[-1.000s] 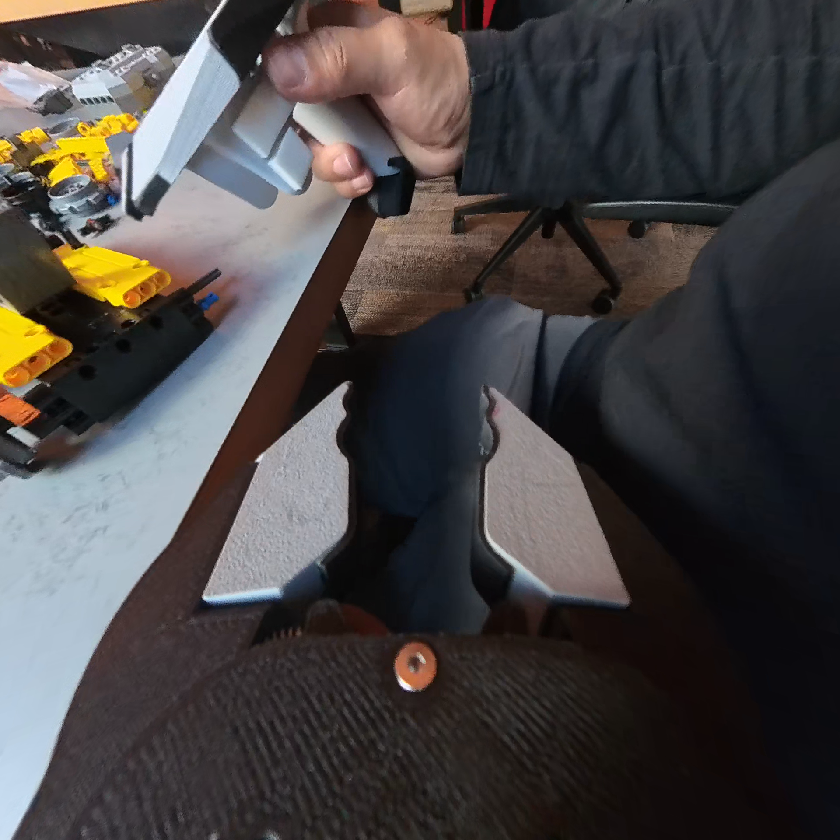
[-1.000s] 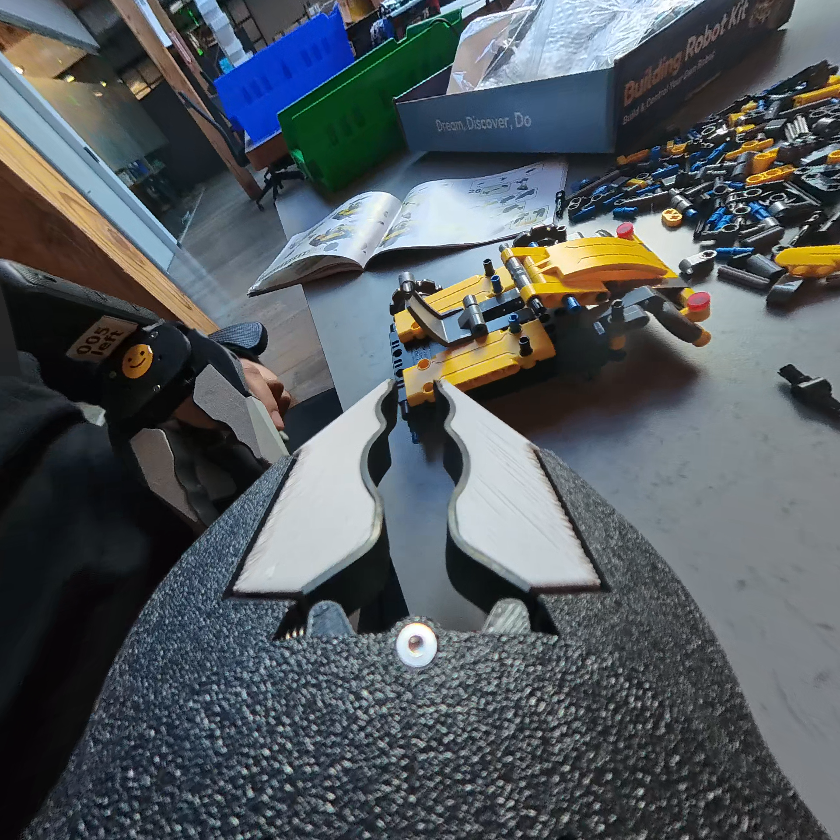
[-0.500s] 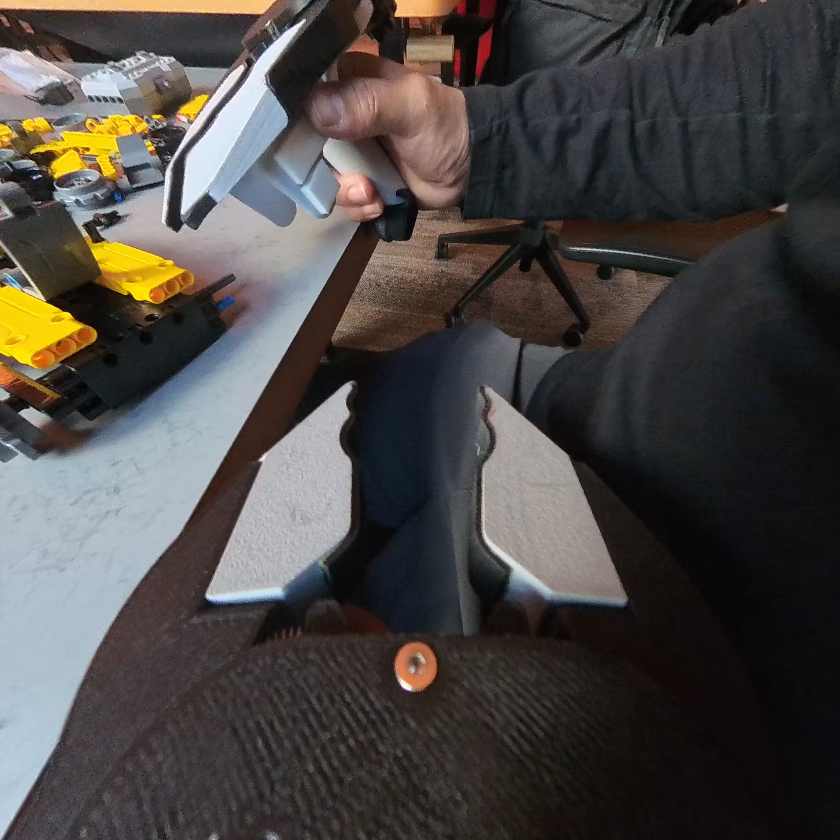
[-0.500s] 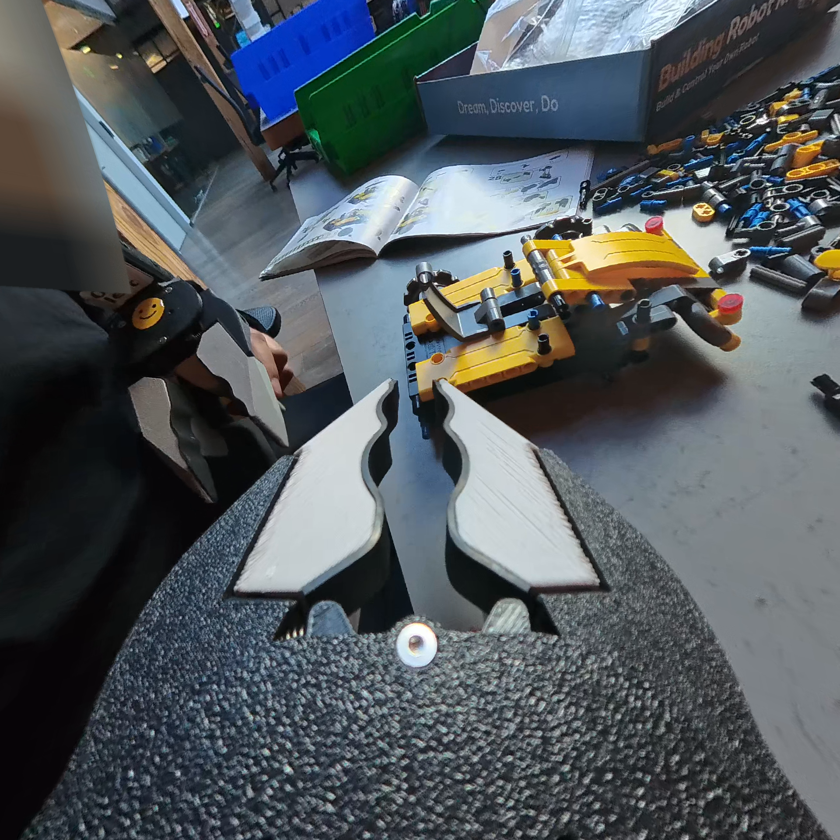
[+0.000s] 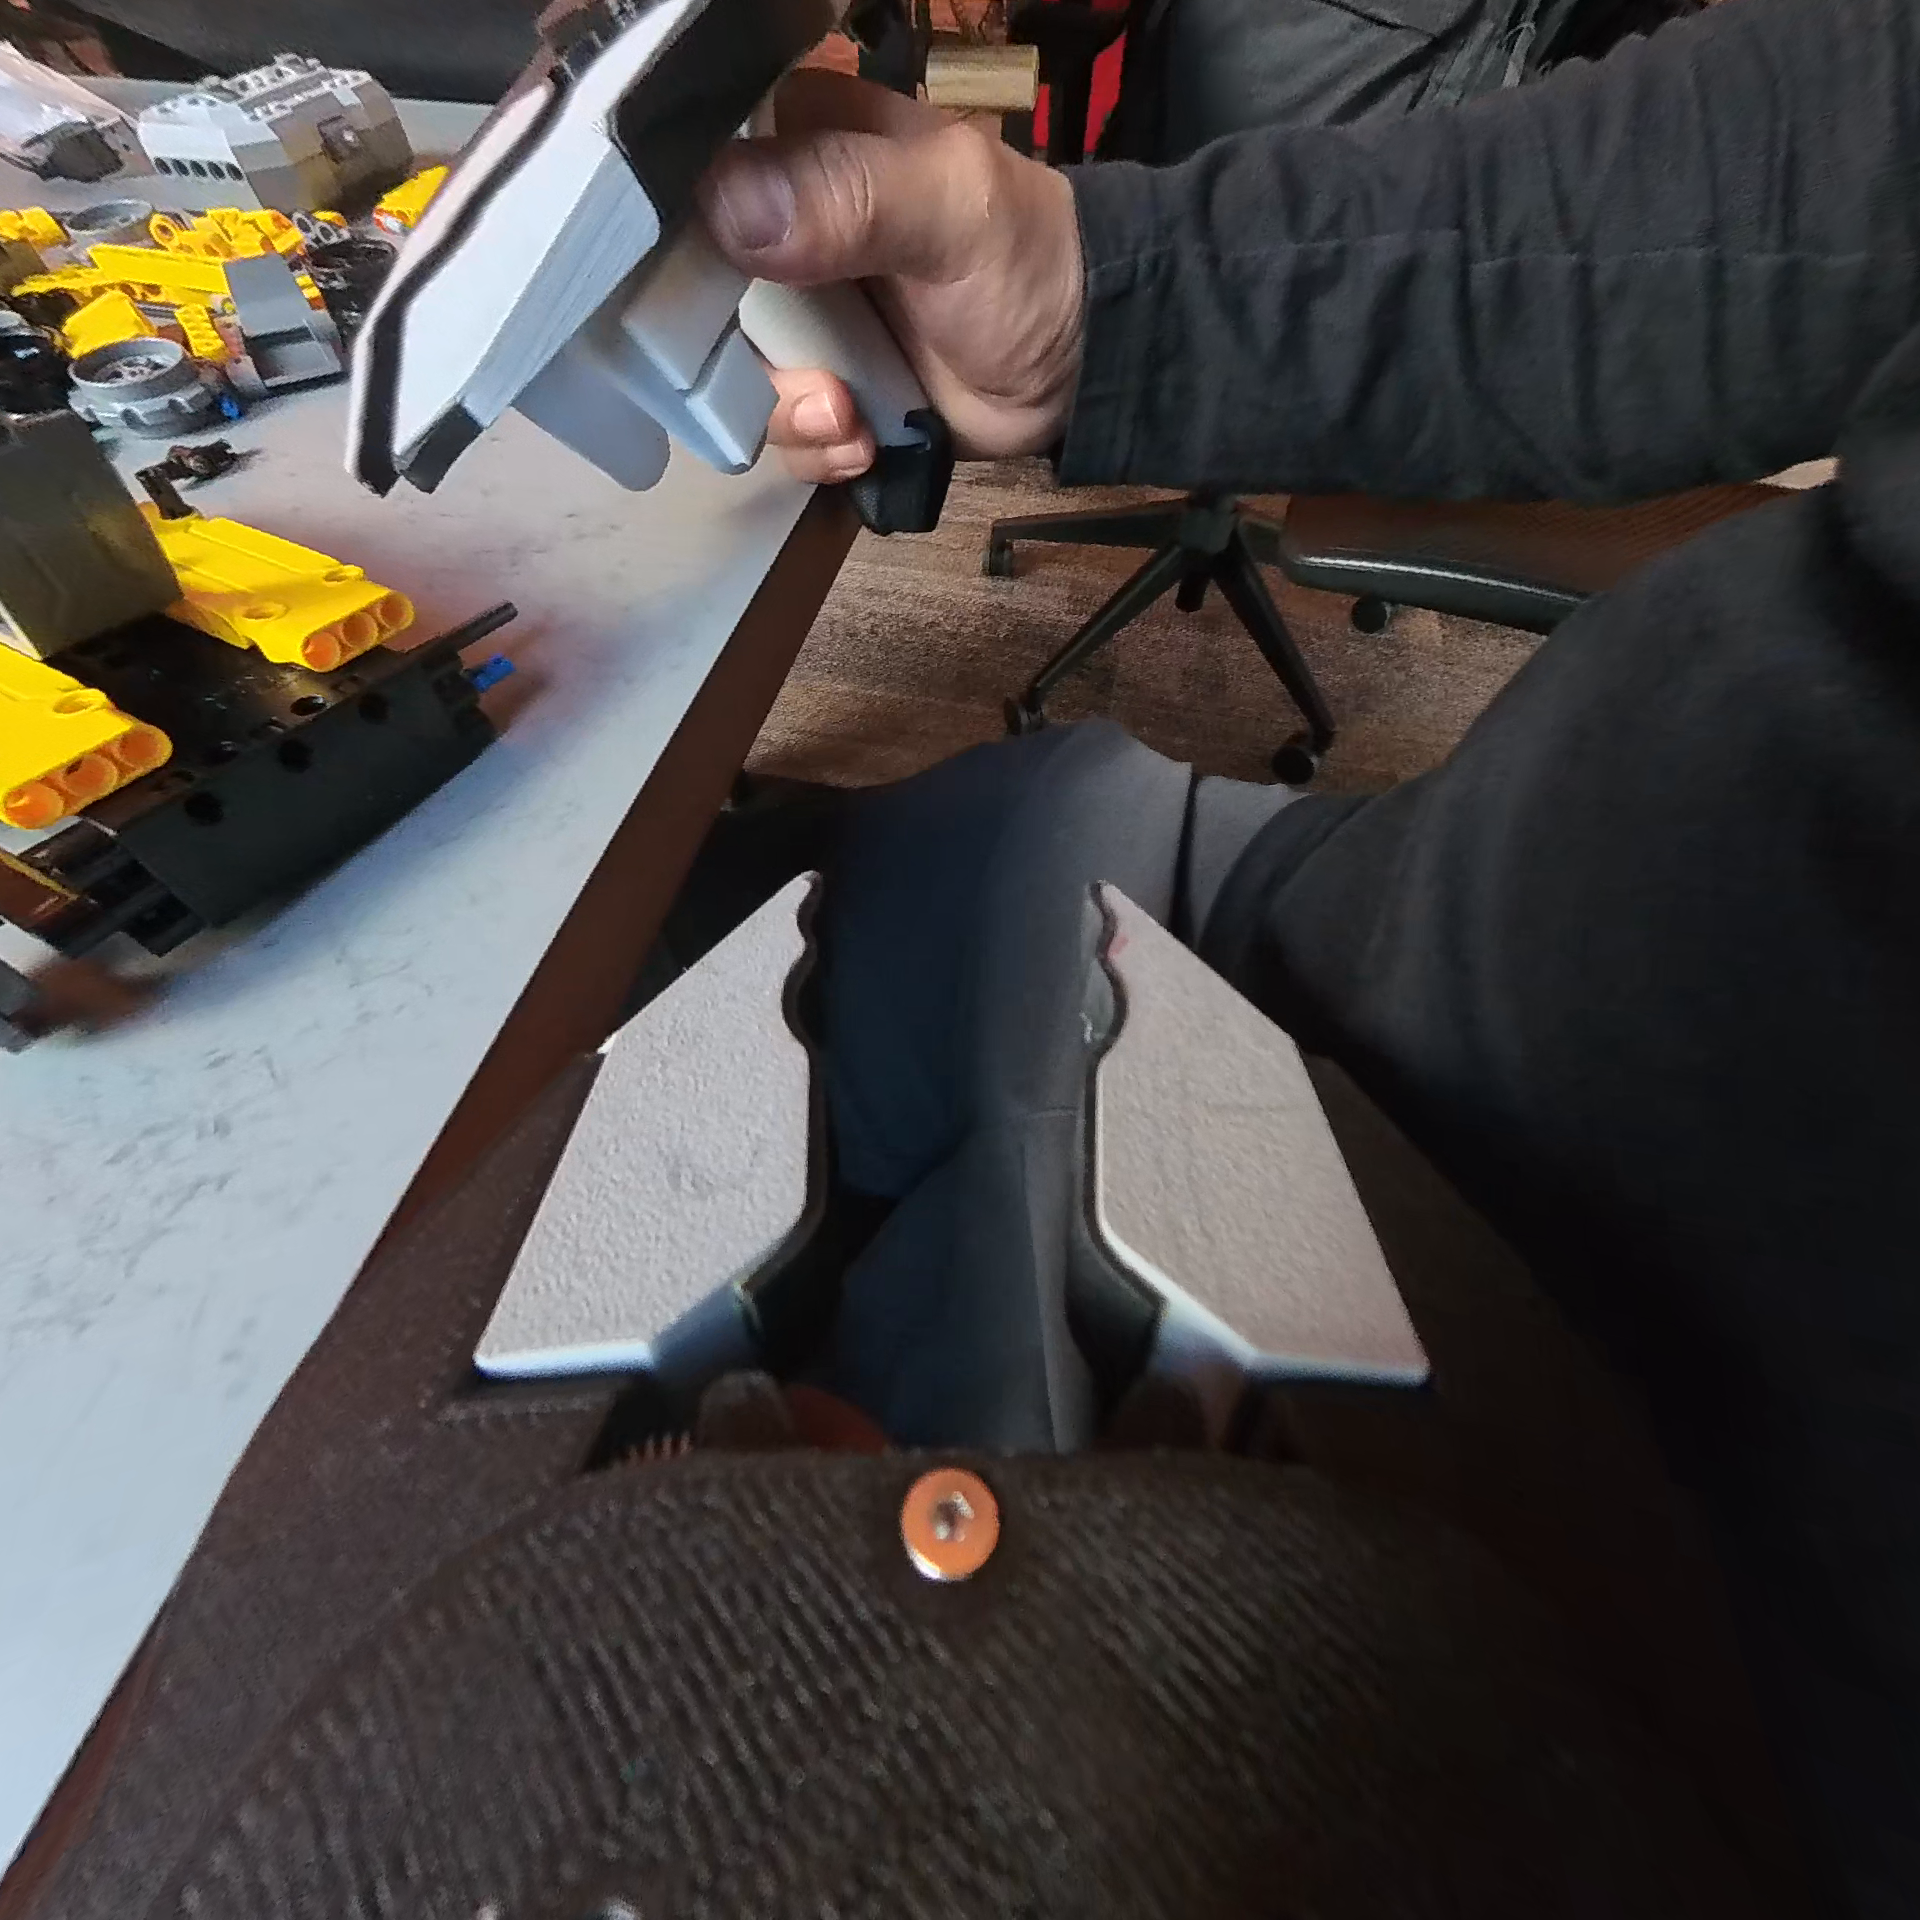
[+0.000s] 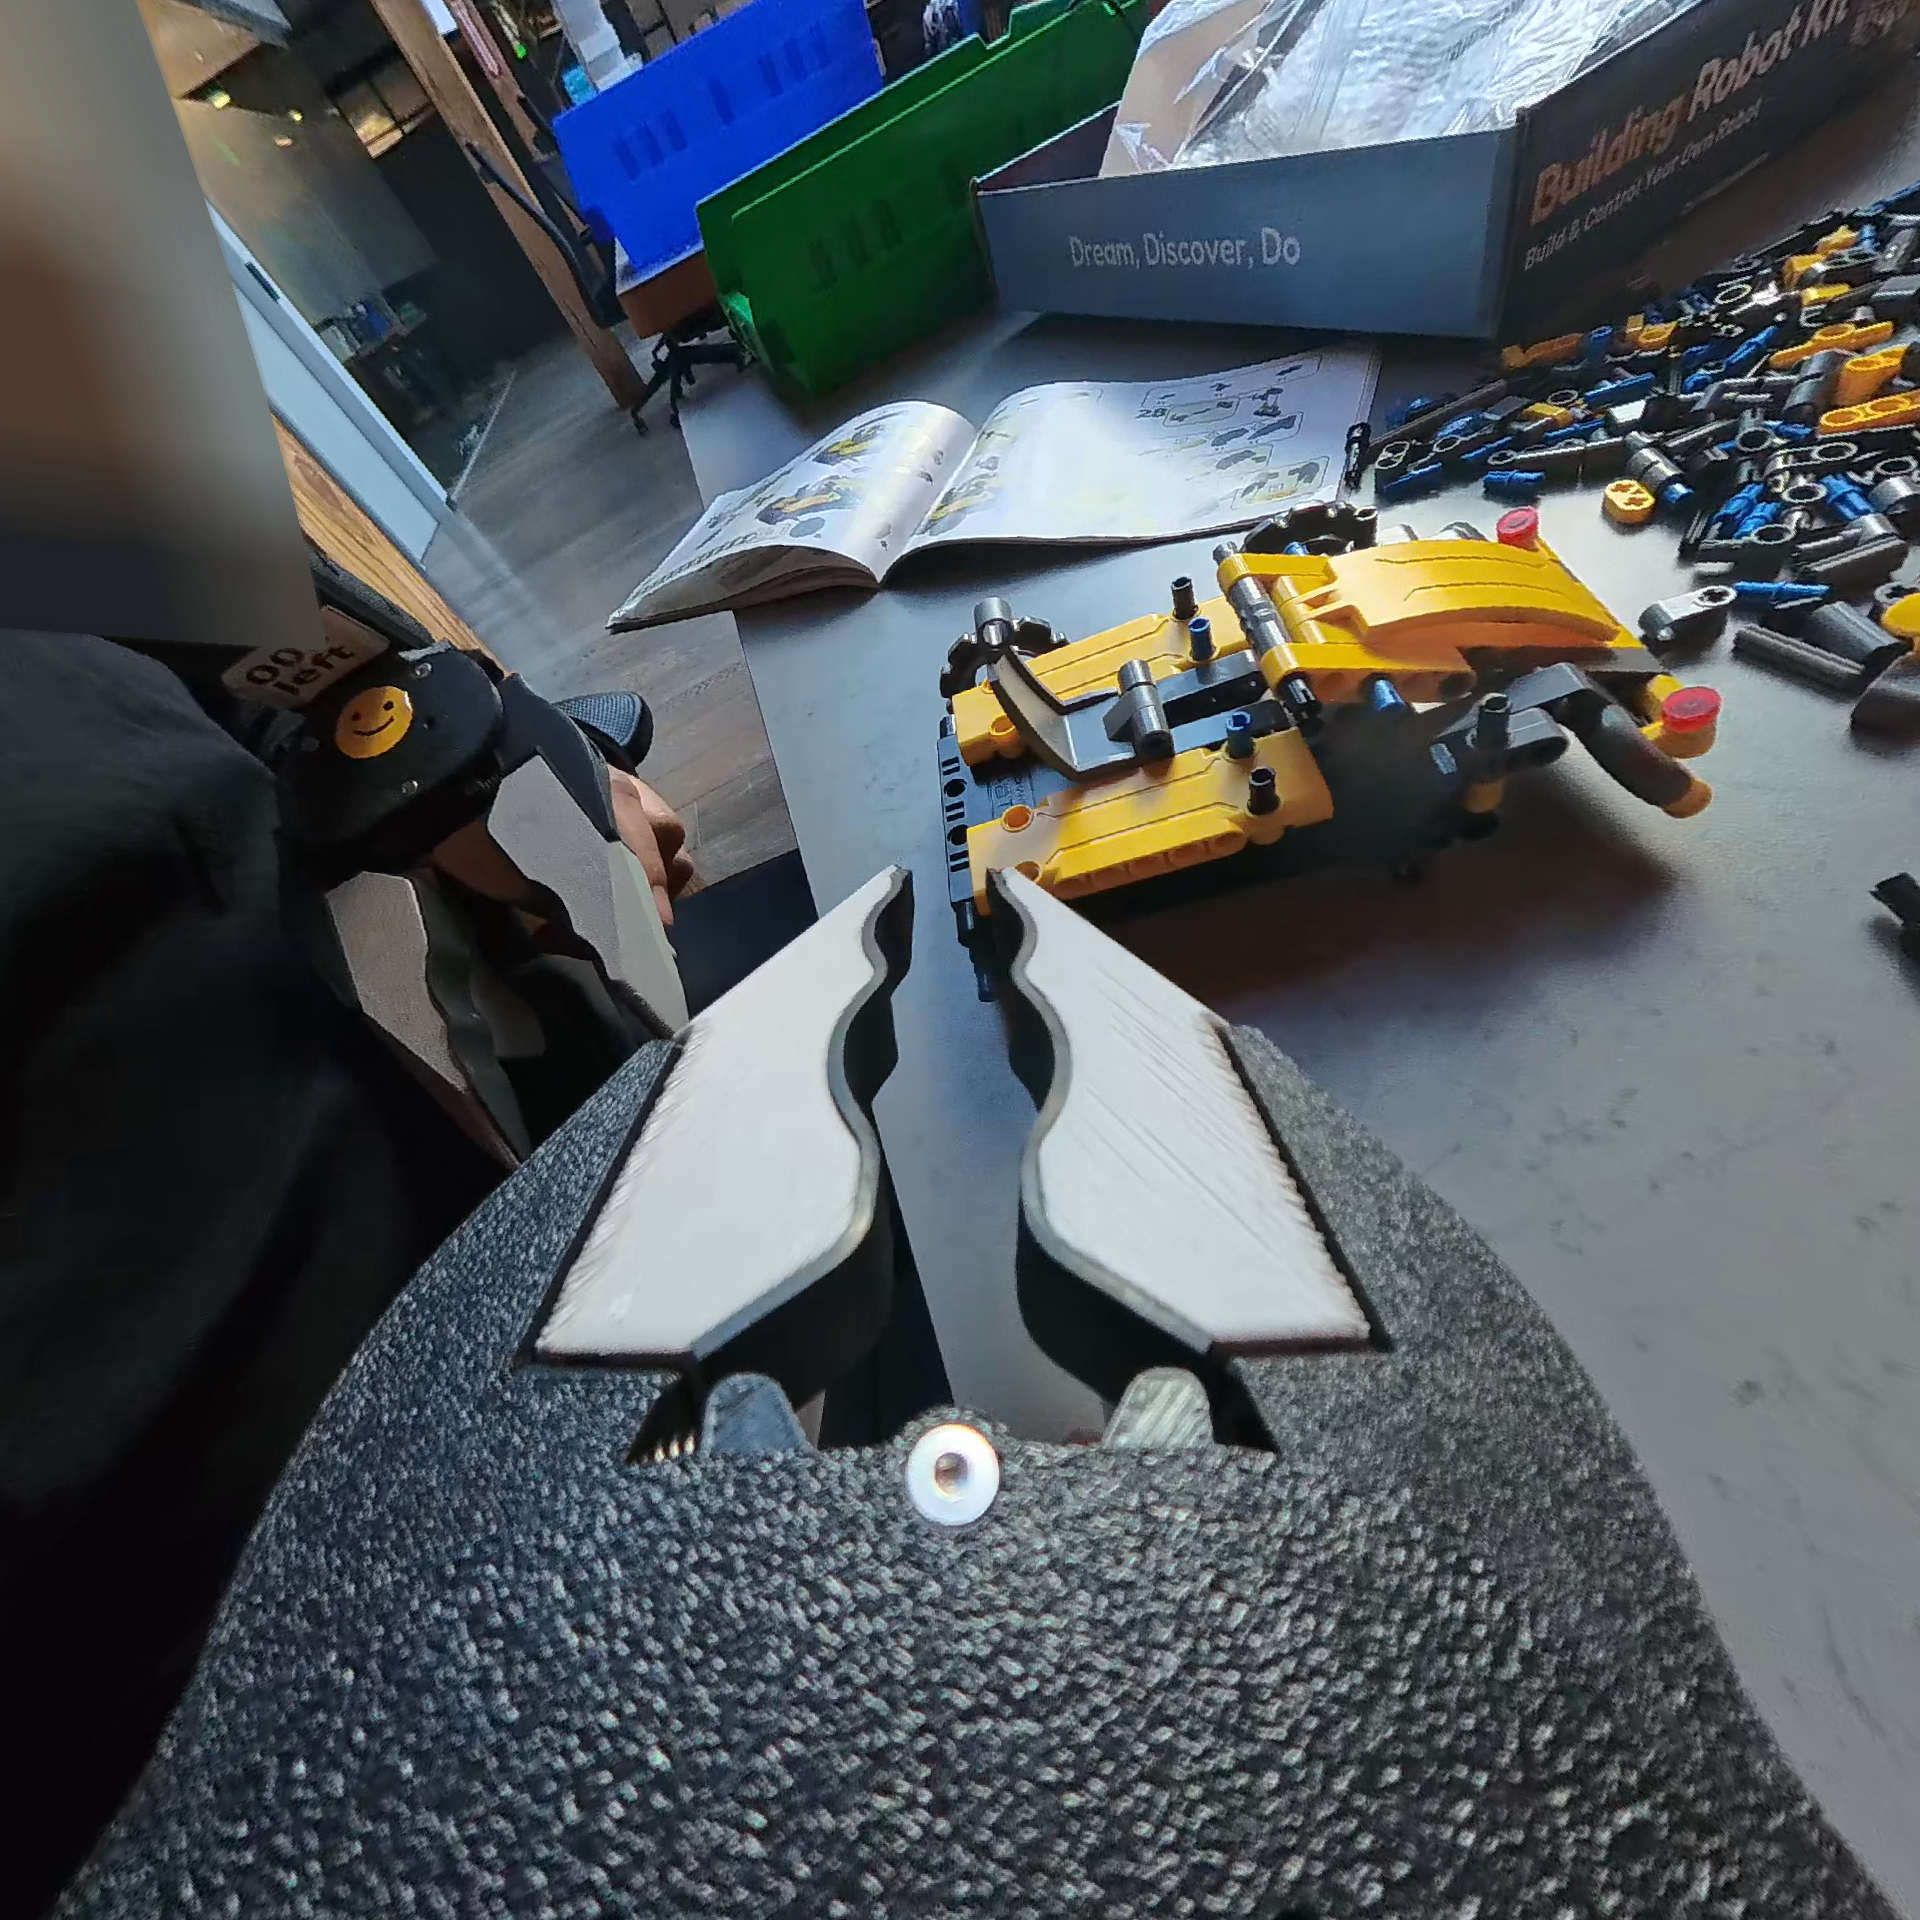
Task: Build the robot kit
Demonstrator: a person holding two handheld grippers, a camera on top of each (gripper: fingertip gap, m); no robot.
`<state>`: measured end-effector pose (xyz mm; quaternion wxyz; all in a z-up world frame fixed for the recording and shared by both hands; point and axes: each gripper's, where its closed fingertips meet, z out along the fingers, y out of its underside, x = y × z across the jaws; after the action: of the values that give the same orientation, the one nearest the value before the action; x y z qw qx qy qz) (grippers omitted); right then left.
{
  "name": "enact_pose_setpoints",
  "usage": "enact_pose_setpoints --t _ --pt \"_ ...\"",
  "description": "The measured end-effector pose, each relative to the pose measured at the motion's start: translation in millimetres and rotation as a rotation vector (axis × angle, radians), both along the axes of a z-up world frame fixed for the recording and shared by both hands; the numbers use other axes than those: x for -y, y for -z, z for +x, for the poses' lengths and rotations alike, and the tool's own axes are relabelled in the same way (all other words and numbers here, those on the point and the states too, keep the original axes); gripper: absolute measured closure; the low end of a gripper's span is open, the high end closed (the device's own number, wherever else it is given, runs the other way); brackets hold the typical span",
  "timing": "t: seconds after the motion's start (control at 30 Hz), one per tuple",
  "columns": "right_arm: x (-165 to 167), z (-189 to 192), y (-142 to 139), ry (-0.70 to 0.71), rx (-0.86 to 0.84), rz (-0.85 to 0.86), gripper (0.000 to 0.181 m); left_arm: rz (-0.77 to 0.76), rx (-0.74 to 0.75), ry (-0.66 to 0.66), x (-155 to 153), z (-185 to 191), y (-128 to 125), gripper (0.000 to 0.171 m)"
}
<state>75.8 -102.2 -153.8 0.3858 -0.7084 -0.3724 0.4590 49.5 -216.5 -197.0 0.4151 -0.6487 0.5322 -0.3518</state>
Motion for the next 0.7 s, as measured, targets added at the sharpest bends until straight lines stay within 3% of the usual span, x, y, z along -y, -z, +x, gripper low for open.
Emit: enact_pose_setpoints --t 0.47,0.6,0.7 --pt "0 -1 0 -0.005 -0.002 -0.004 0.17 0.018 0.009 -0.025 -7 -6 -6 0.126" --pt "1 -1 -1 -0.004 0.0 0.009 0.171 0.05 0.058 -0.069 -18 -15 -27 0.122" --pt "1 1 -1 0.012 0.011 0.046 0.171 0.099 0.11 -0.175 -46 -30 -55 0.122"
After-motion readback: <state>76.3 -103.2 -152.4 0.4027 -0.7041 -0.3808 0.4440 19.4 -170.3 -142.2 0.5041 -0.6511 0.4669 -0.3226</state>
